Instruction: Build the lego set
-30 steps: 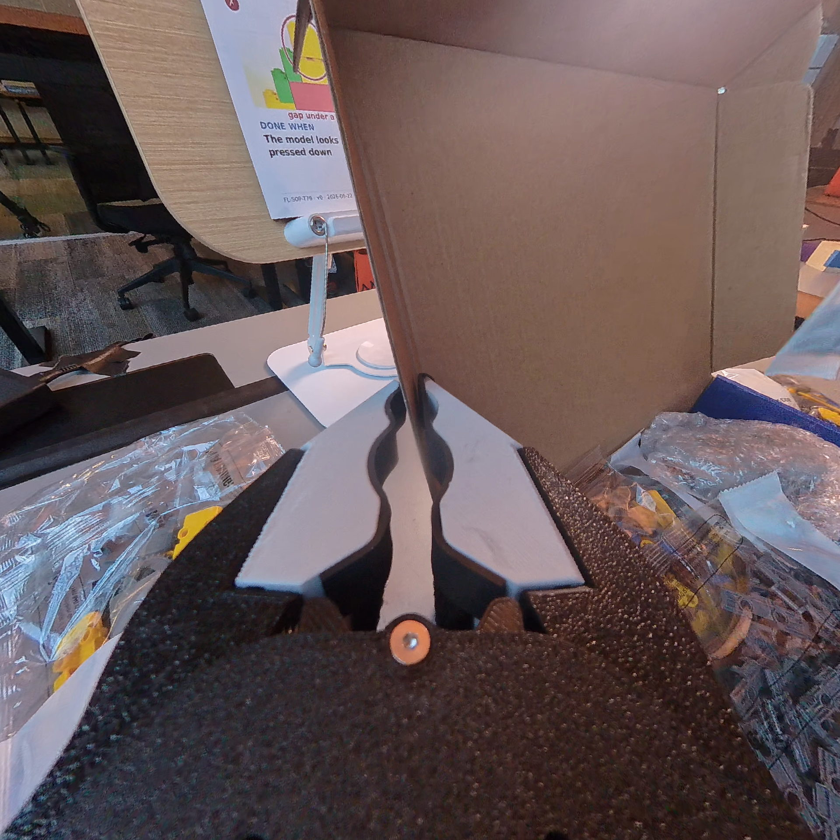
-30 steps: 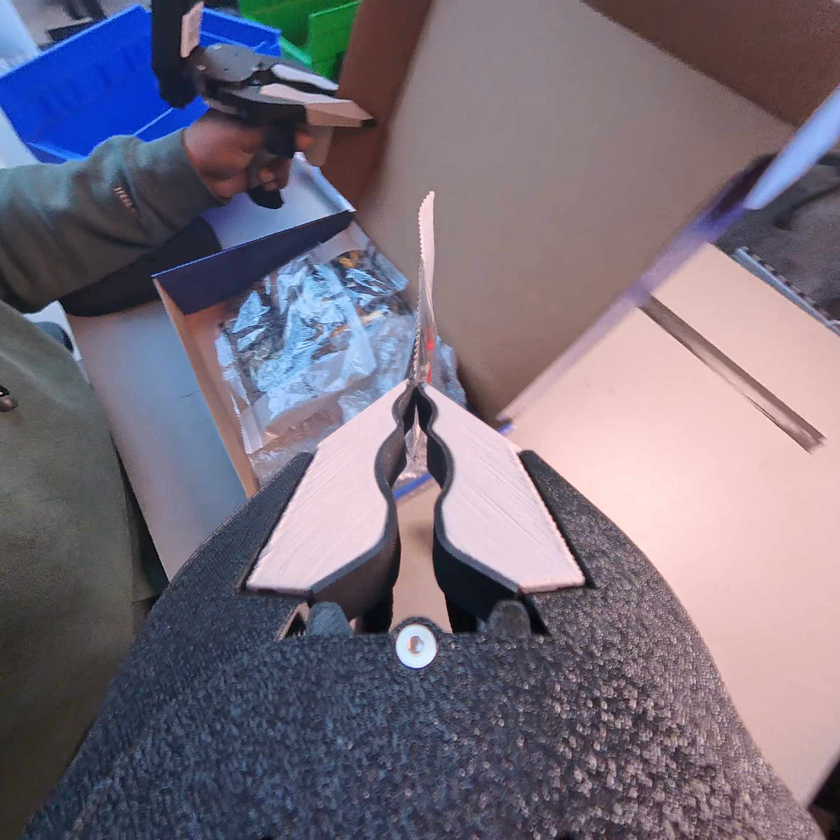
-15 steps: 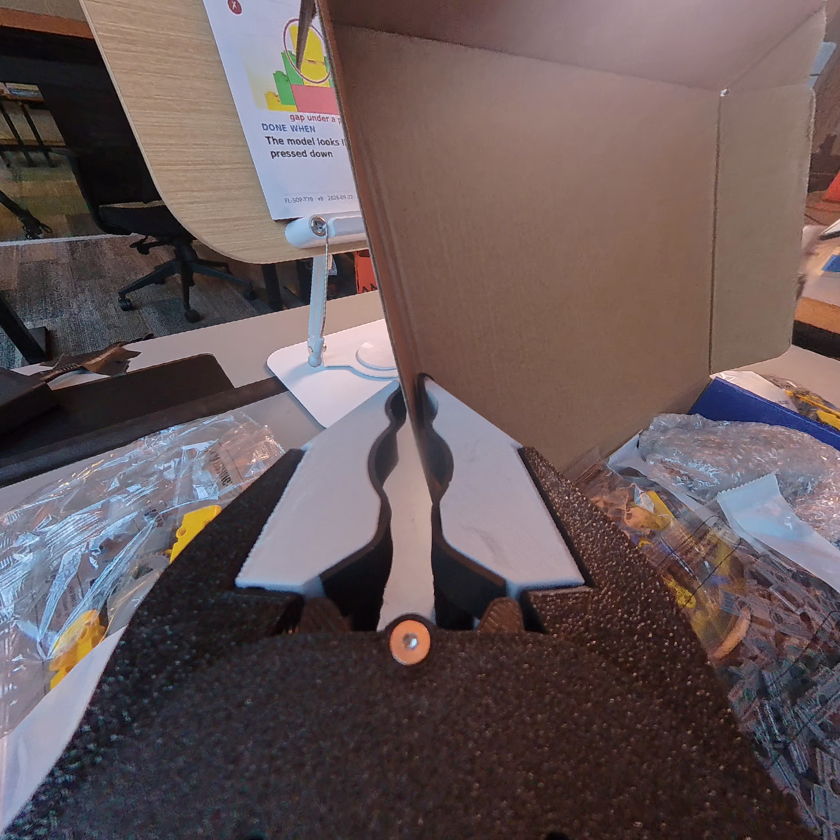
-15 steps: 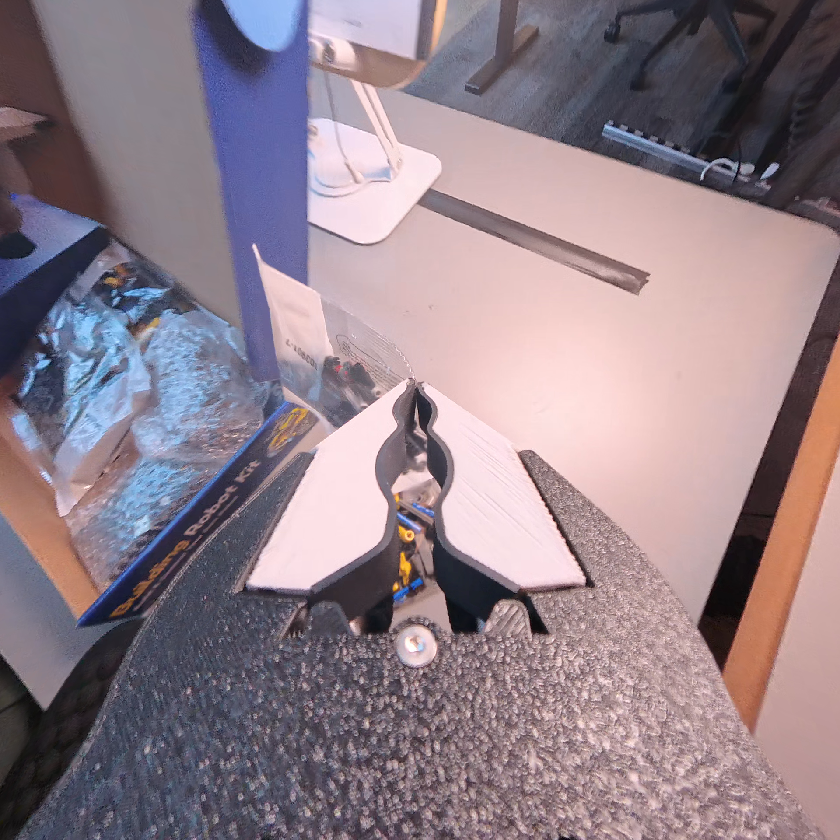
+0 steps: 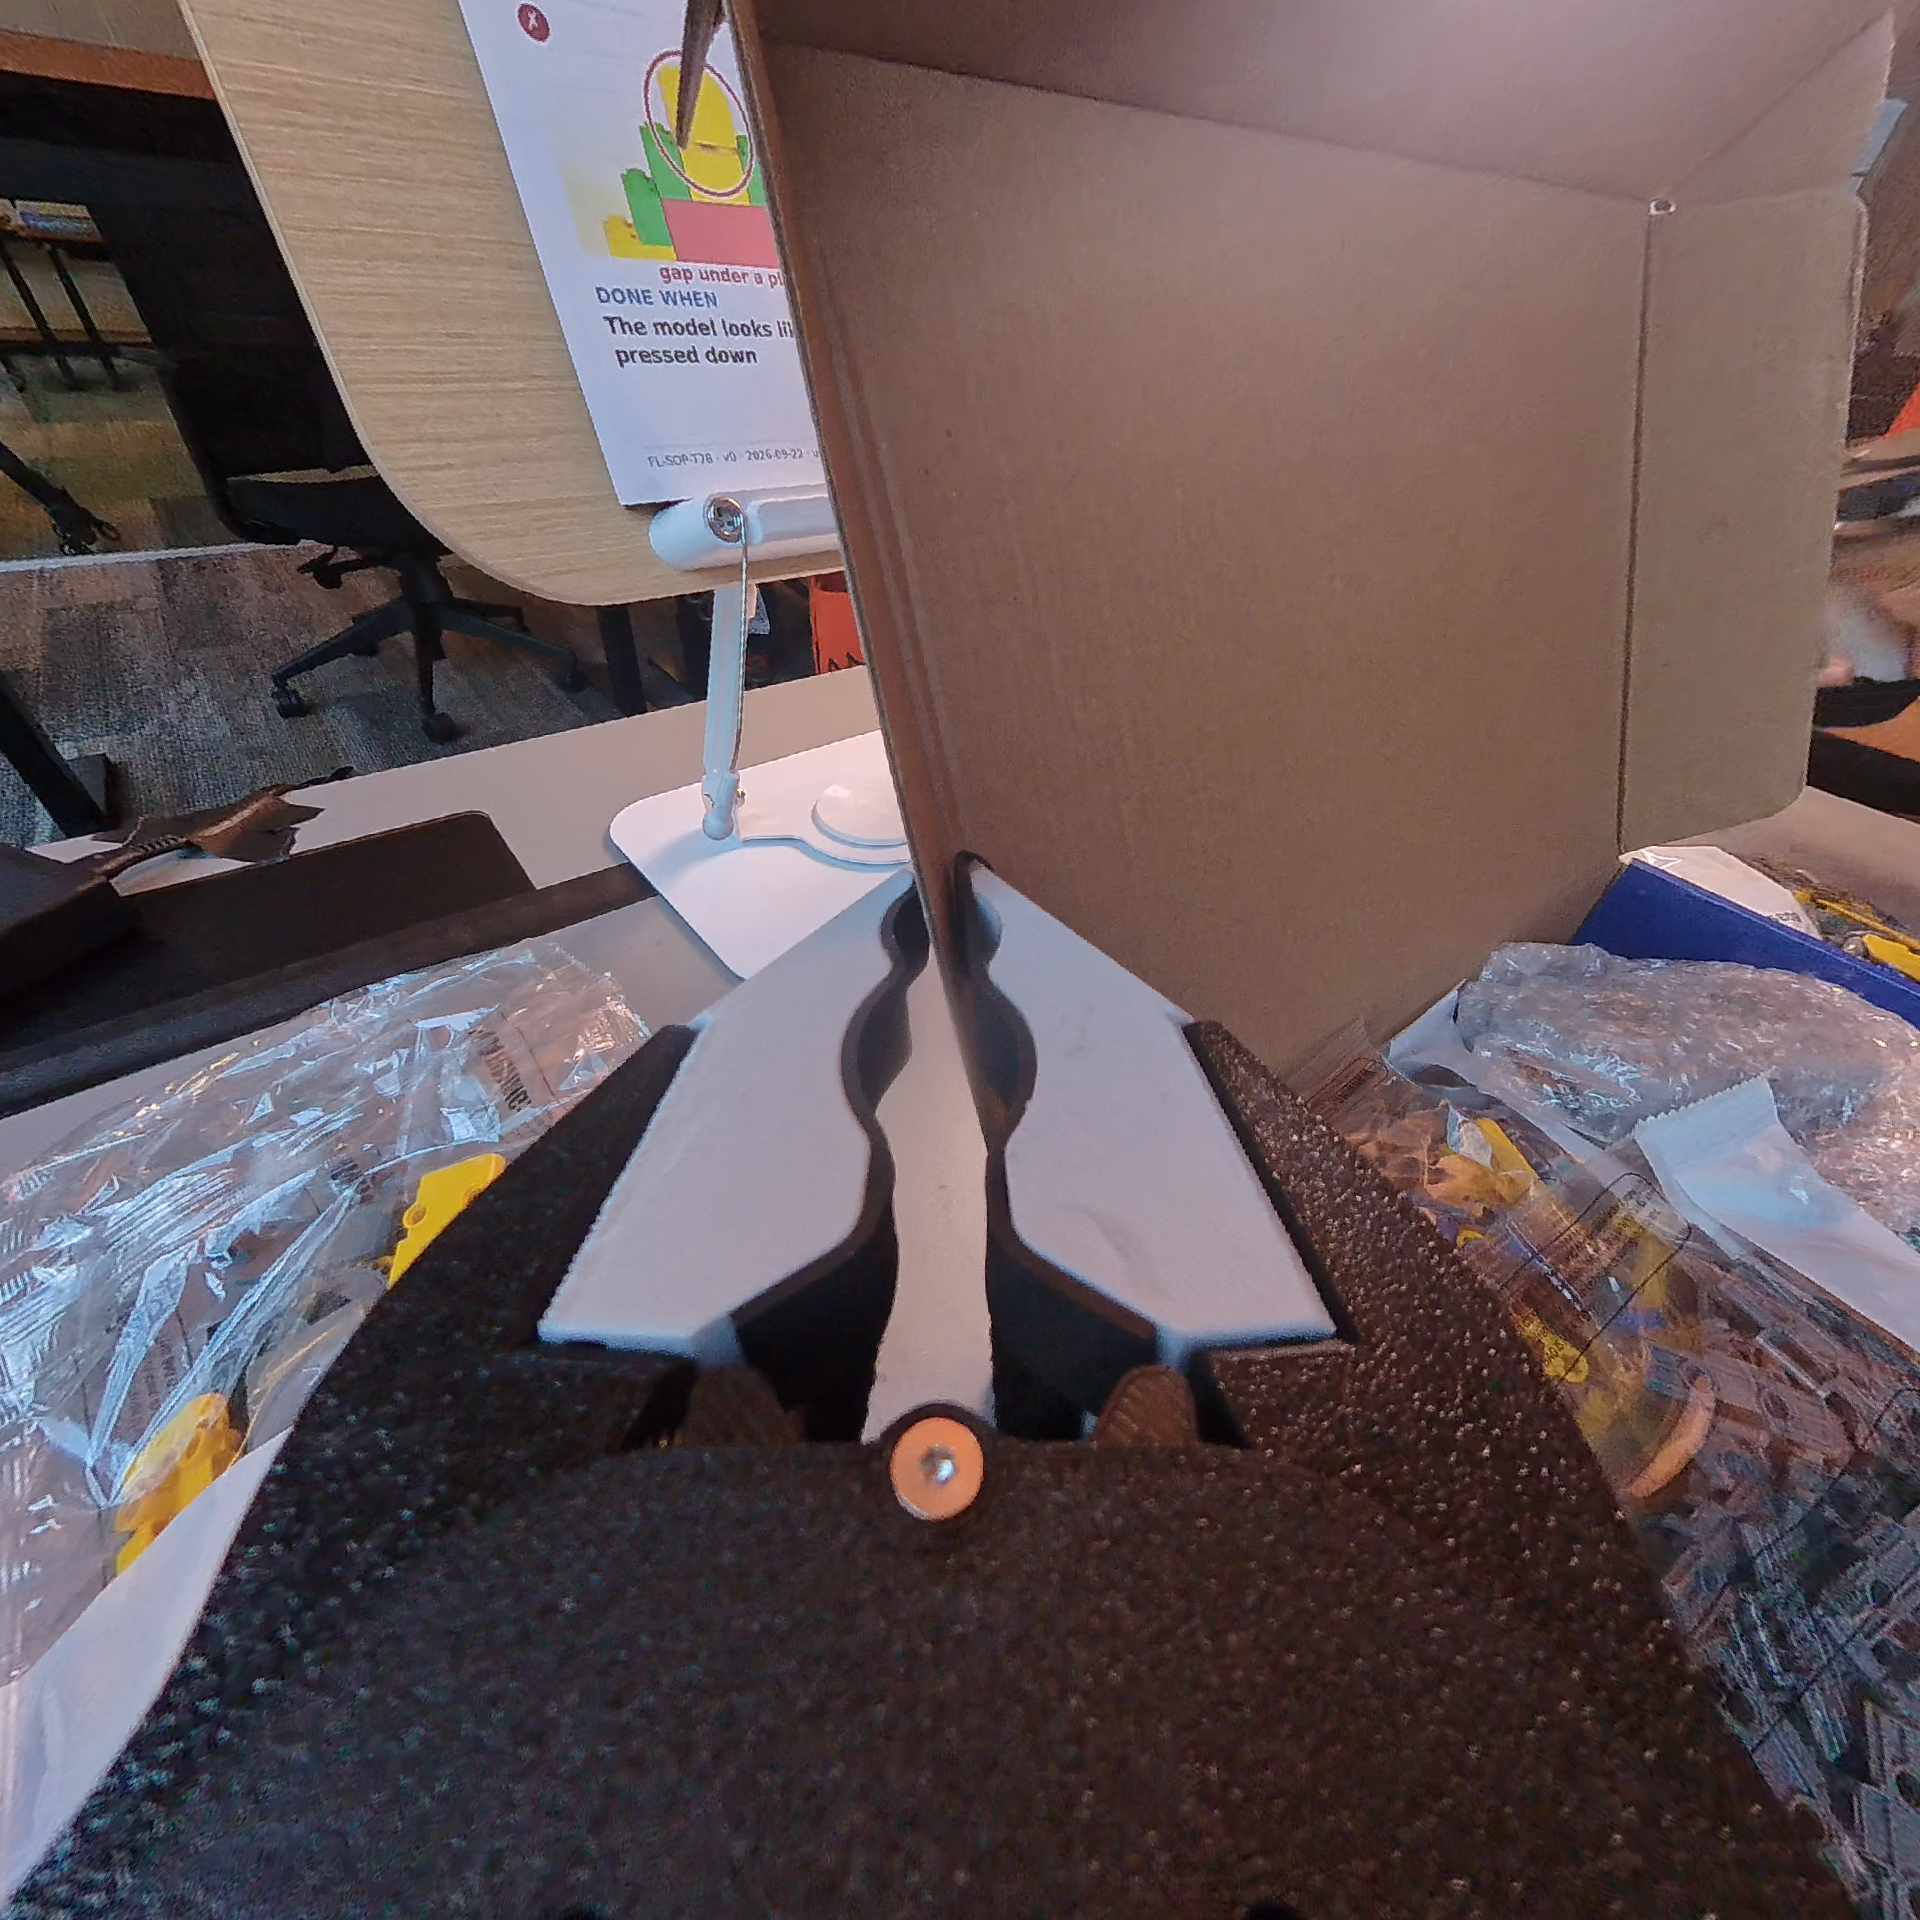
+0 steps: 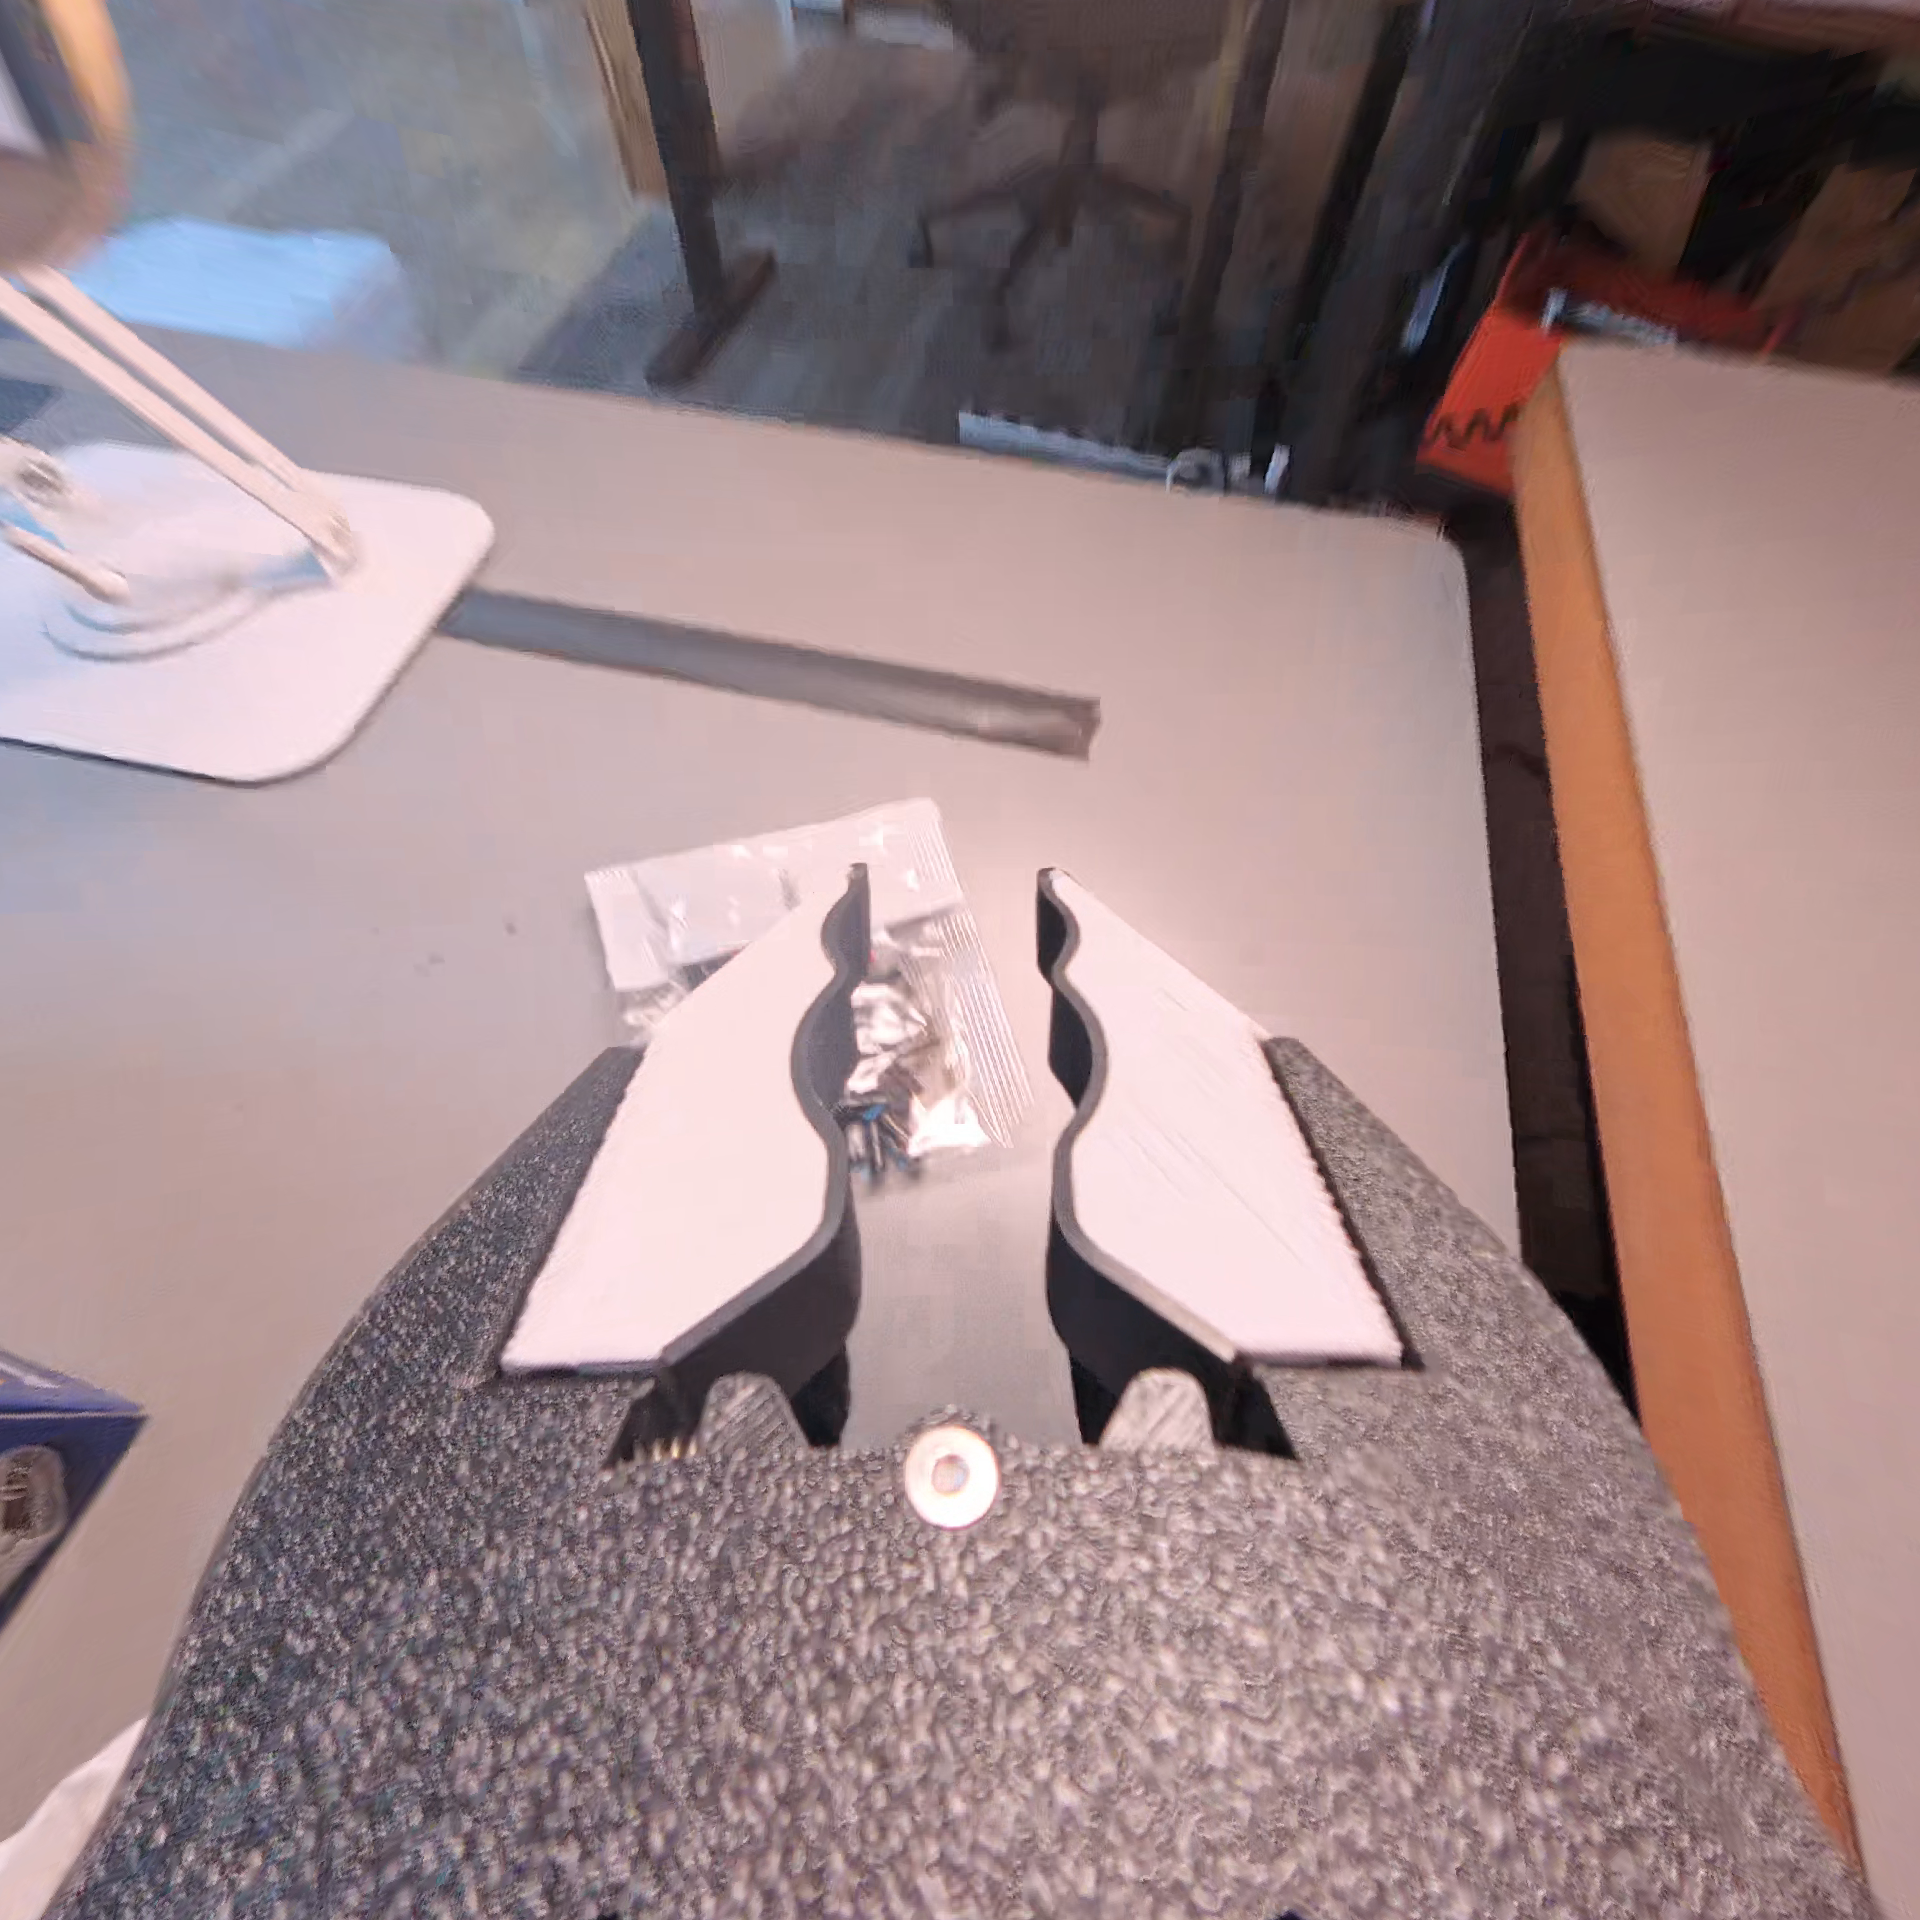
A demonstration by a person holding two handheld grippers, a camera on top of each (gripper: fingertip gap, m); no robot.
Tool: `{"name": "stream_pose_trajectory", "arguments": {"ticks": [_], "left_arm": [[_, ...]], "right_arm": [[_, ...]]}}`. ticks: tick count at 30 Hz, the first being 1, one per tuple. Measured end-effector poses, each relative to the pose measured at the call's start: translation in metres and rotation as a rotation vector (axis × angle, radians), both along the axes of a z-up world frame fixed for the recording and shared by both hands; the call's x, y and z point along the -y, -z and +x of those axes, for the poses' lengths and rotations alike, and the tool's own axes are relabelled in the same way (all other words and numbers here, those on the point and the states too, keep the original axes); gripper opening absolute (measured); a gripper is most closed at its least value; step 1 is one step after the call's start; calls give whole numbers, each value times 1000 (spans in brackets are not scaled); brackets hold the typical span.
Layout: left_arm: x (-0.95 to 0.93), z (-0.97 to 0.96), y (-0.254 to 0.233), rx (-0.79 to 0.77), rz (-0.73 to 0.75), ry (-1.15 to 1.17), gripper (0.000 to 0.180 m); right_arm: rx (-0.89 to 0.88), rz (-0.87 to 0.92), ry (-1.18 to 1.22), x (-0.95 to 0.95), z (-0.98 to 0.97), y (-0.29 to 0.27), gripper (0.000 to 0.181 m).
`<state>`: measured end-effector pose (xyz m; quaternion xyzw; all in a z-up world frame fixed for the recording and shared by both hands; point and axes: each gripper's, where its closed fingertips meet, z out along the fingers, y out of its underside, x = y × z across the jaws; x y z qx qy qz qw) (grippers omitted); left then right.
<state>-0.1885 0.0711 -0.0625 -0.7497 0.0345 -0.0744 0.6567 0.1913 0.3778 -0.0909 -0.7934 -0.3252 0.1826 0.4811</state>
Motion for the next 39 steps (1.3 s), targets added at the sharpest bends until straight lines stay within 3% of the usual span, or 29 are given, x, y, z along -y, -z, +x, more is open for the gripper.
{"name": "stream_pose_trajectory", "arguments": {"ticks": [2,5,7,10,14,17,23,25,26,31,39], "left_arm": [[0,0,0,2,0,1,4],[0,0,0,7,0,3,3],[-1,0,0,10,1,2,4],[-1,0,0,13,3,1,4],[0,1,0,6,3,2,4],[1,1,0,-1,5,0,4],[3,2,-1,-16,6,4,3],[4,3,-1,-14,5,8,4],[4,3,-1,-13,5,9,3],[5,4,-1,-10,3,15,4],[5,4,-1,-9,5,10,4]], "right_arm": [[-123,131,-65,27,-15,-49,36],[-351,312,-274,110,-42,-132,29],[-369,319,-476,179,-66,-154,24],[-166,152,-819,273,-108,-116,21],[111,45,-1039,334,-150,-31,19],[172,-63,-1086,346,-180,10,19],[453,-204,-1112,338,-199,57,27],[513,-189,-1114,334,-200,60,8],[514,-192,-1137,338,-200,57,0],[408,-173,-1220,359,-193,22,0],[252,-90,-1110,353,-153,-52,0]]}}
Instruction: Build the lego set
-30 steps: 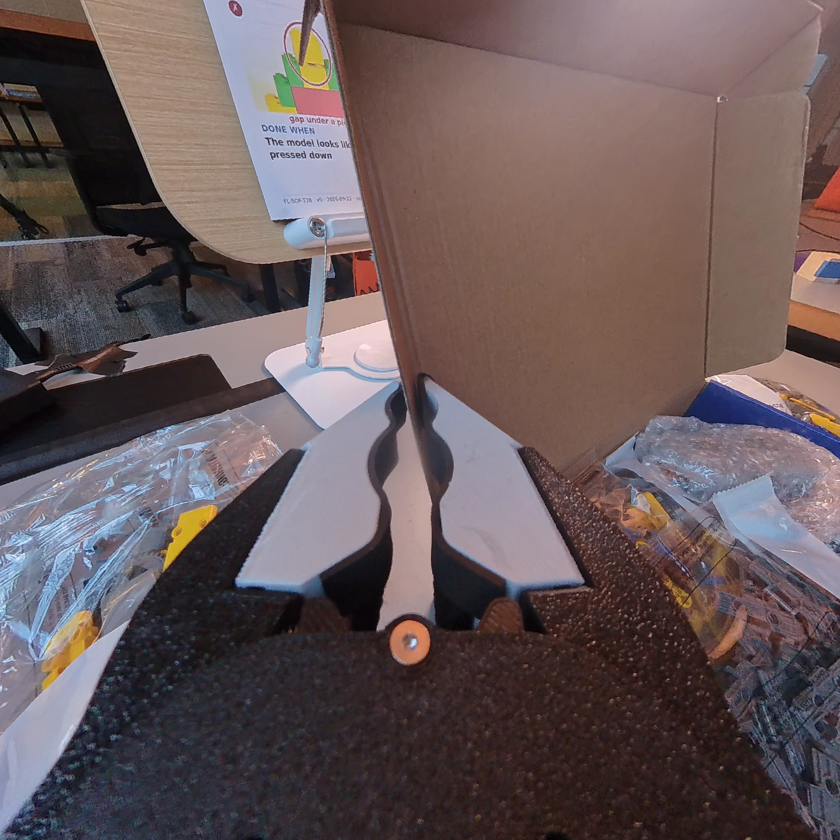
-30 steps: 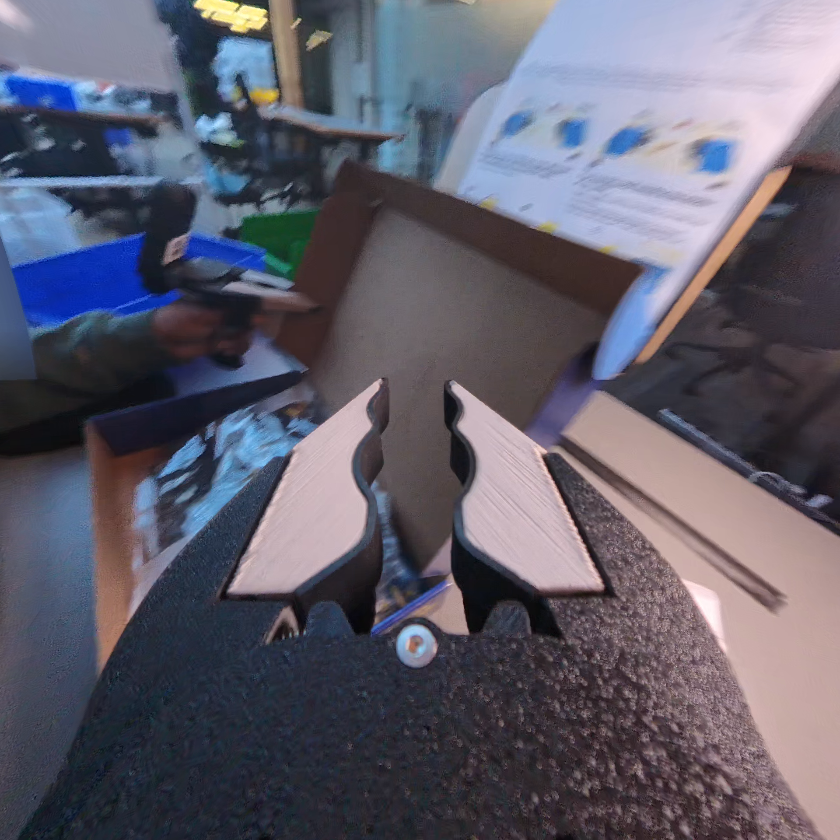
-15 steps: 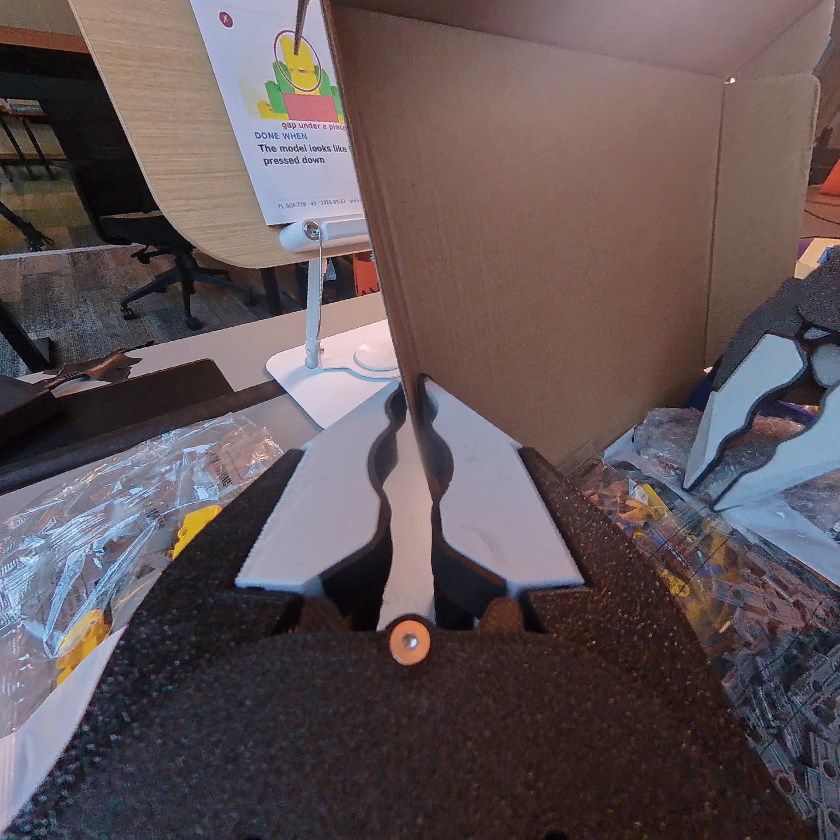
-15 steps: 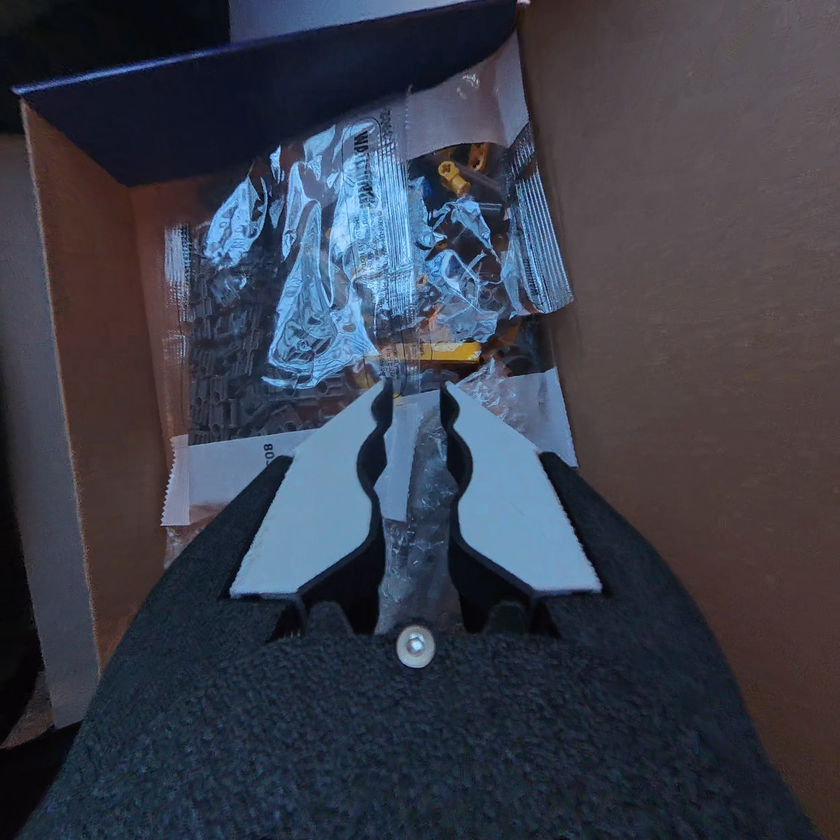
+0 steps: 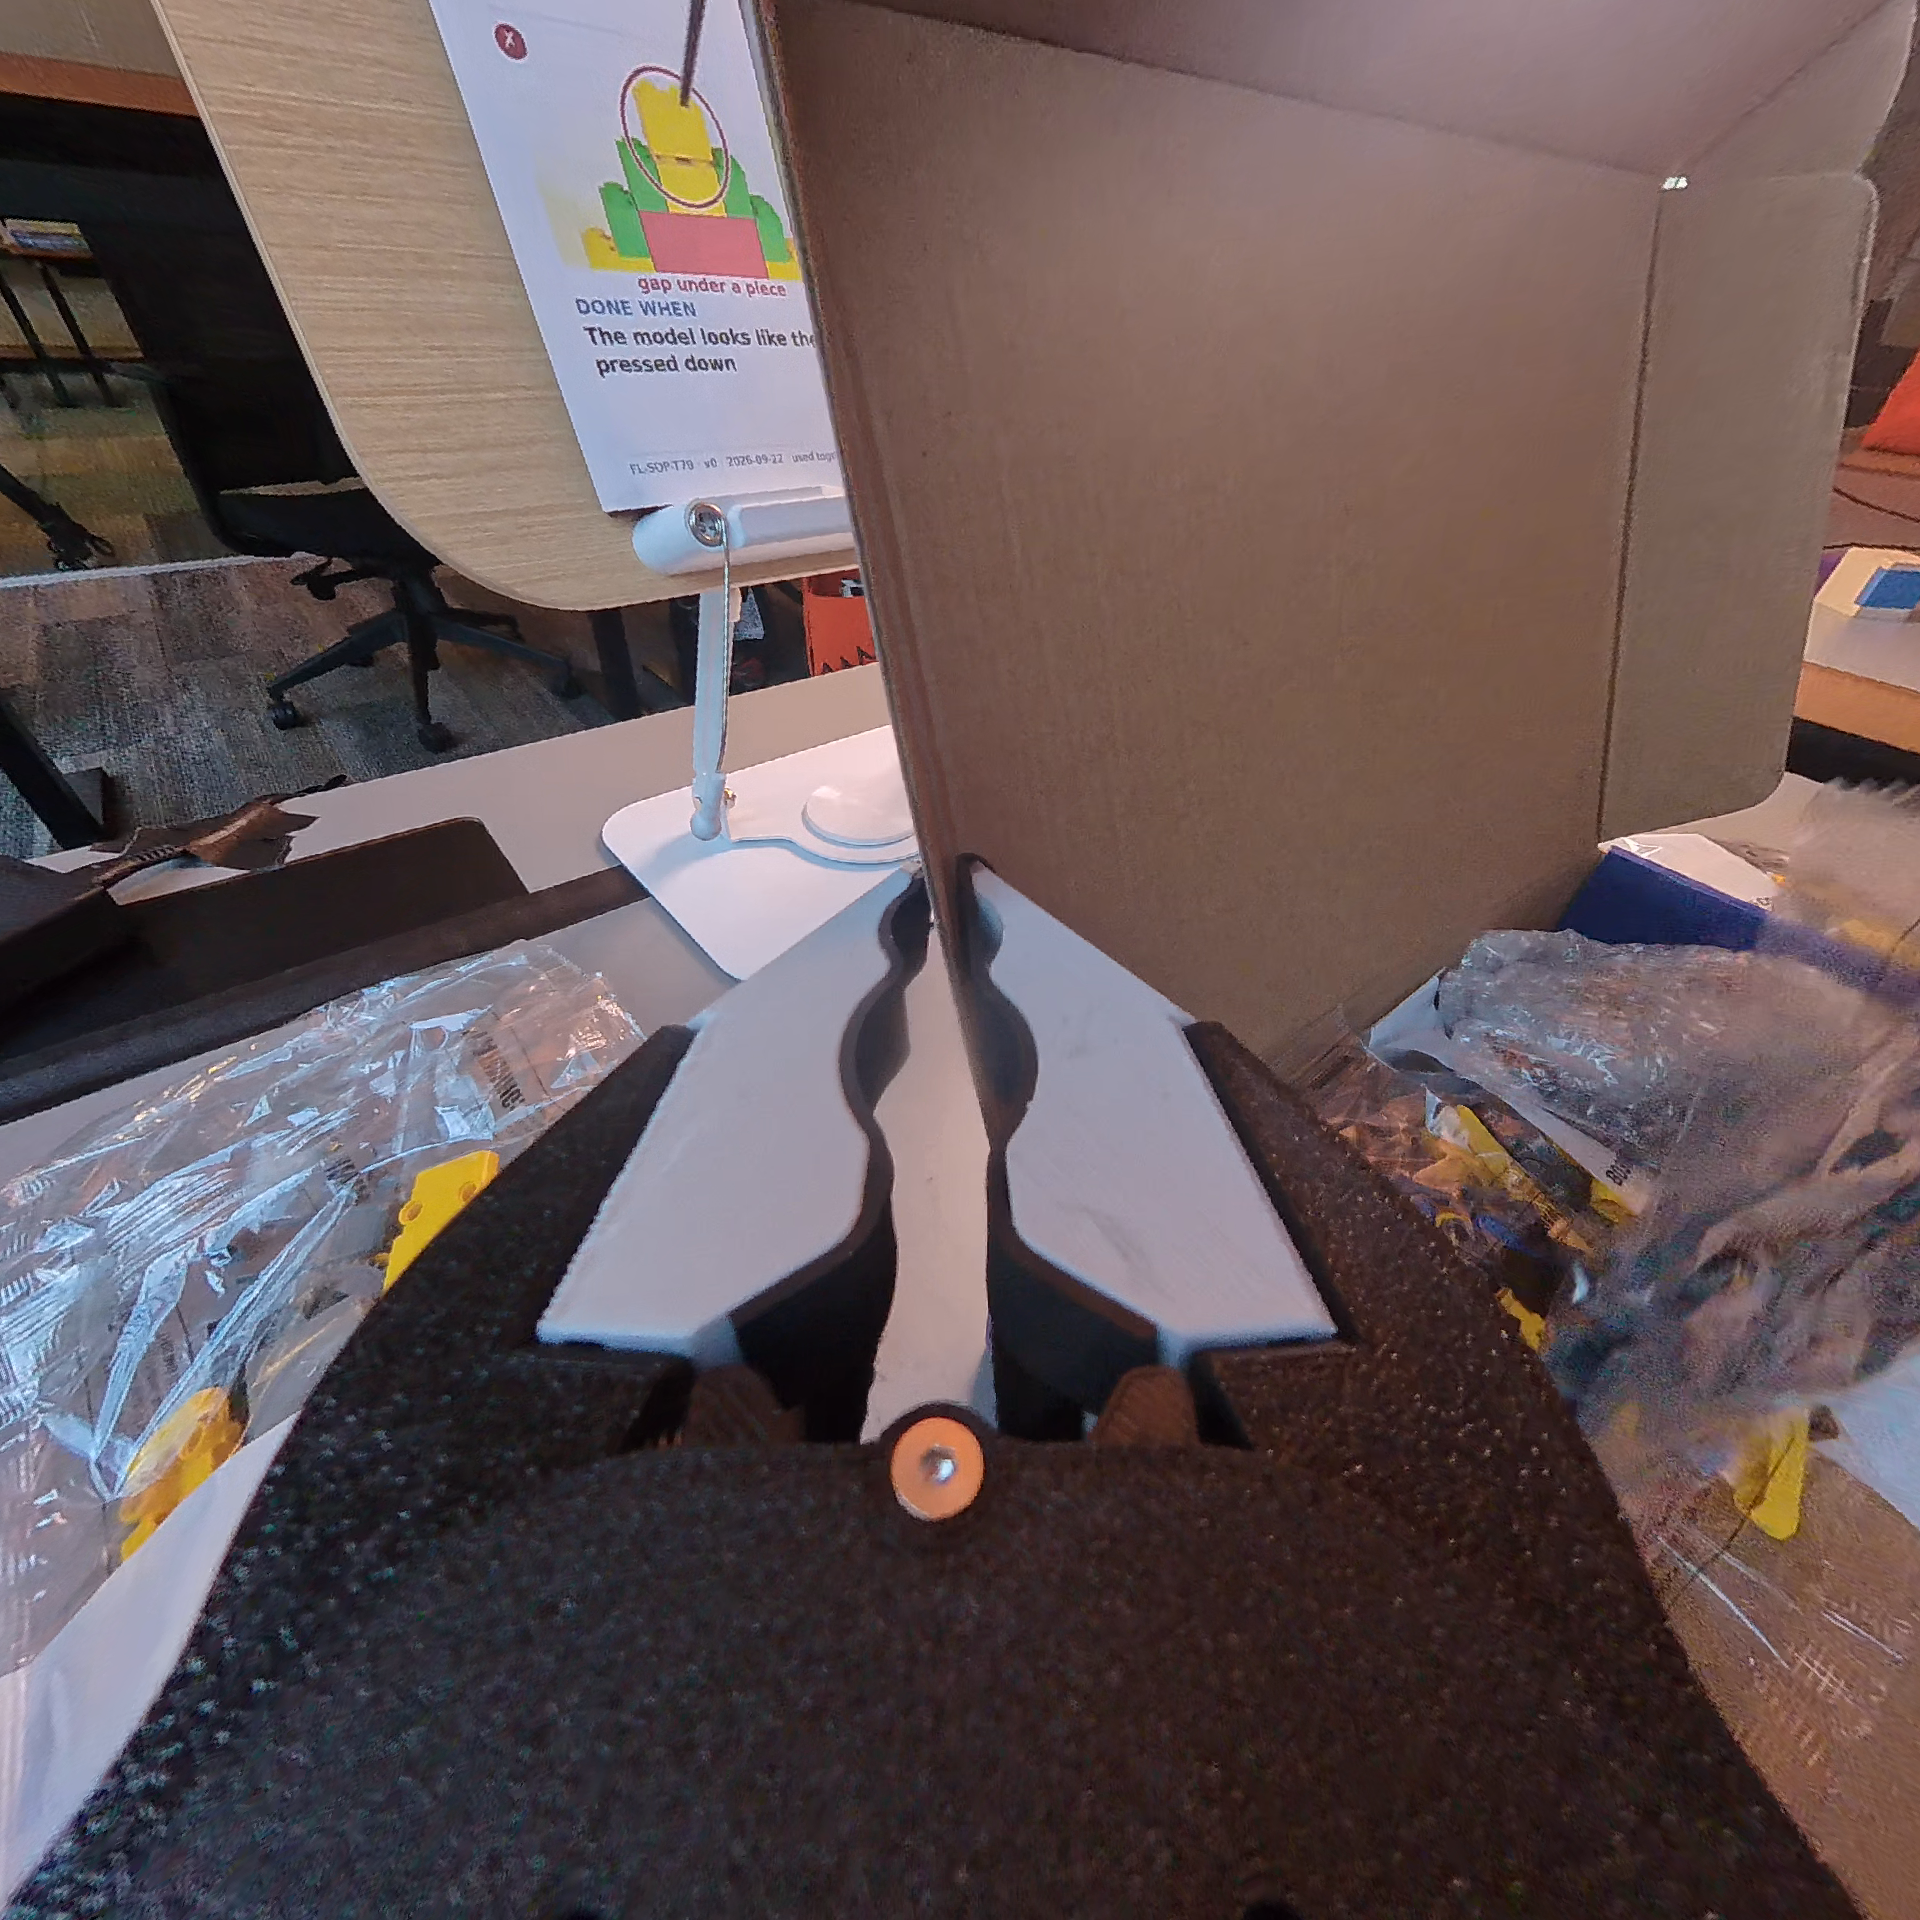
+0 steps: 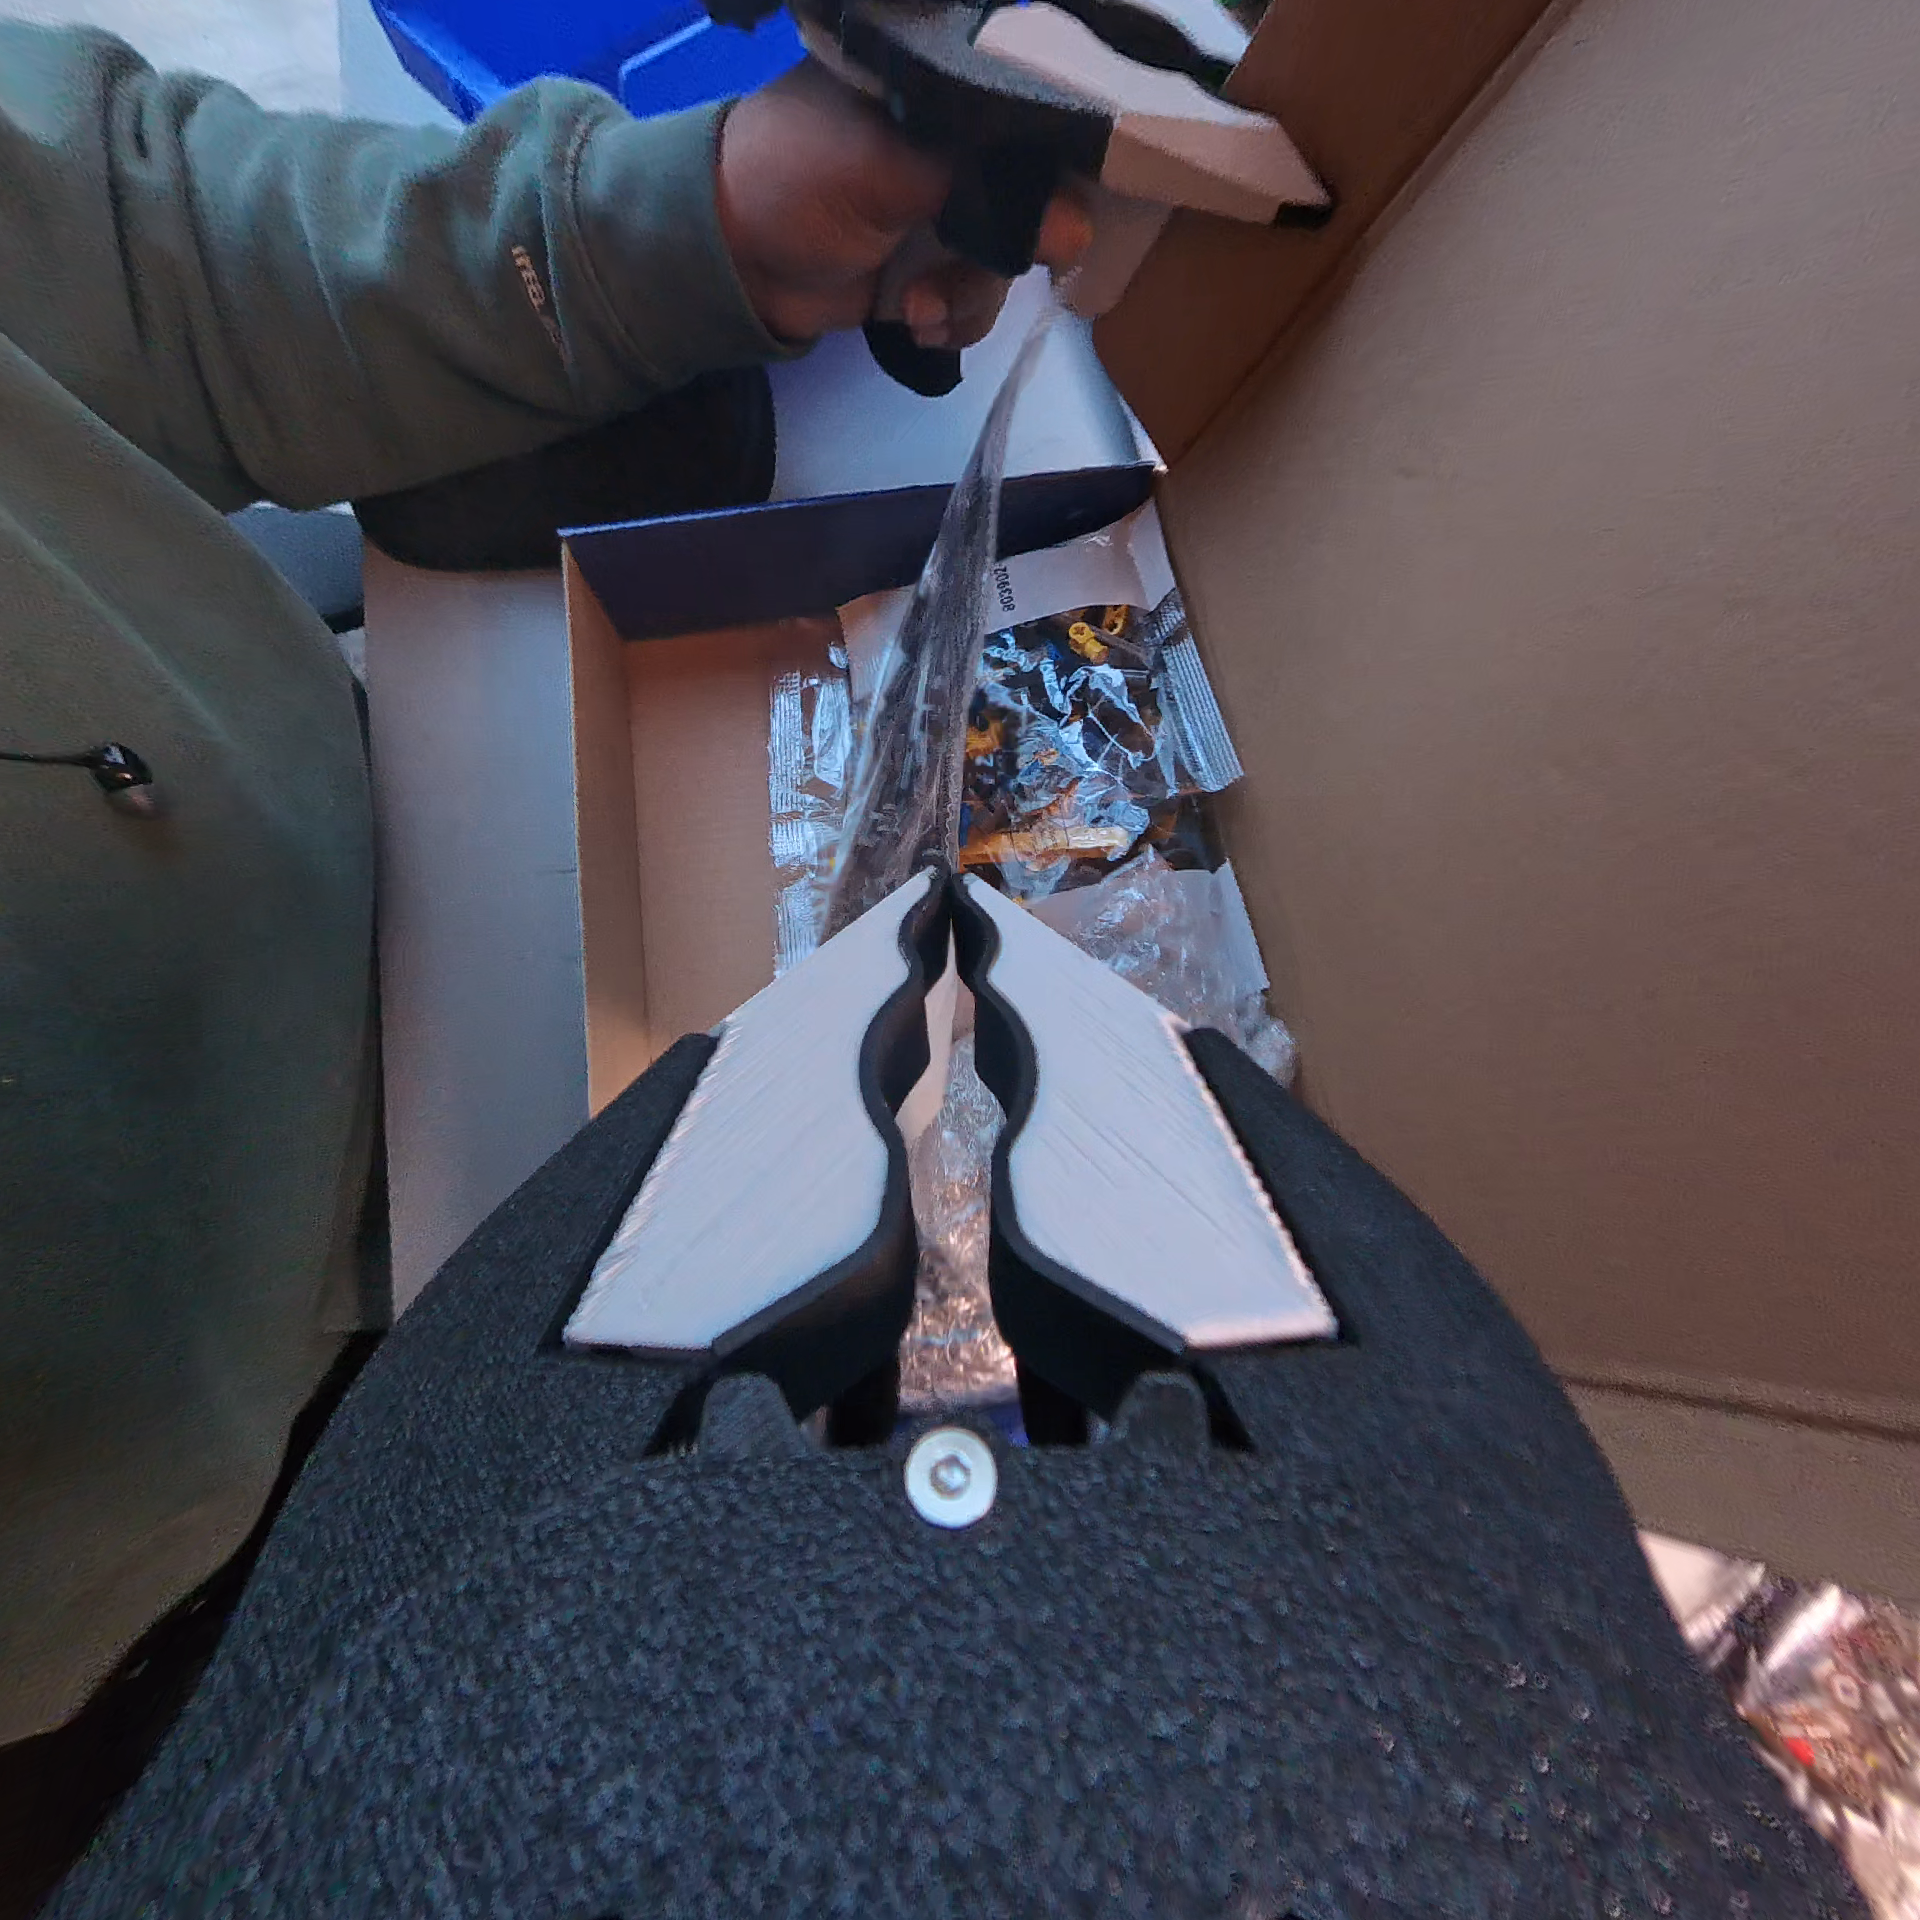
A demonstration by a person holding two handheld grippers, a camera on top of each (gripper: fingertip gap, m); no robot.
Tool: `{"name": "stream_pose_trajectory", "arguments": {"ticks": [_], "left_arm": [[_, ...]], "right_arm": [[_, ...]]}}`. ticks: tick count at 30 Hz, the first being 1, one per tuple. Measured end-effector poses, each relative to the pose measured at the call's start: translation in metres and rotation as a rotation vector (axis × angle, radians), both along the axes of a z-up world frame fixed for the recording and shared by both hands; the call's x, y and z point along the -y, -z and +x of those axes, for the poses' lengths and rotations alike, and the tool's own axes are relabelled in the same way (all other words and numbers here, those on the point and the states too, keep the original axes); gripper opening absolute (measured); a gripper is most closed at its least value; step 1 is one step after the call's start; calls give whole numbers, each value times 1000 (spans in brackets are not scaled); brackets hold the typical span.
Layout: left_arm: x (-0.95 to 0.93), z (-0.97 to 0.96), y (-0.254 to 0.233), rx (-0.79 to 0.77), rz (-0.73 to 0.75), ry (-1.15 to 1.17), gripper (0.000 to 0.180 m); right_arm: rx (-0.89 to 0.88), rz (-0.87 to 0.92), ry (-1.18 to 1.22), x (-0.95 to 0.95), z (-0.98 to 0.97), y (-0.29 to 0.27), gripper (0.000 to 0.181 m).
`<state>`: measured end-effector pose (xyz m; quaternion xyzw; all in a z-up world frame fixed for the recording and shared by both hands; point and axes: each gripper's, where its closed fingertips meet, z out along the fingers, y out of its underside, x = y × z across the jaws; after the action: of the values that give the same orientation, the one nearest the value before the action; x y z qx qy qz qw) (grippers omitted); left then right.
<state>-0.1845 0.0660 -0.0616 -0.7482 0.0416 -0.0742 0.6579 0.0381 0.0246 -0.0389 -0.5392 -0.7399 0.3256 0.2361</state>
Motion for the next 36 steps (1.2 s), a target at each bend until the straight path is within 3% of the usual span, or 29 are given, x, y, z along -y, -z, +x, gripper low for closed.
{"name": "stream_pose_trajectory", "arguments": {"ticks": [15,21,28,32,36], "left_arm": [[9,-12,1,-16,-13,-48,3],[20,-17,0,21,-25,-17,3],[27,-16,0,25,-5,-8,3],[28,-16,0,17,11,-5,3],[28,-17,0,24,23,-1,3]], "right_arm": [[-137,215,502,-98,153,-113,0],[-52,288,704,-160,201,-99,0],[55,371,681,-211,170,-55,0],[27,316,612,-228,120,-44,0],[-89,128,585,-243,67,-40,0]]}}
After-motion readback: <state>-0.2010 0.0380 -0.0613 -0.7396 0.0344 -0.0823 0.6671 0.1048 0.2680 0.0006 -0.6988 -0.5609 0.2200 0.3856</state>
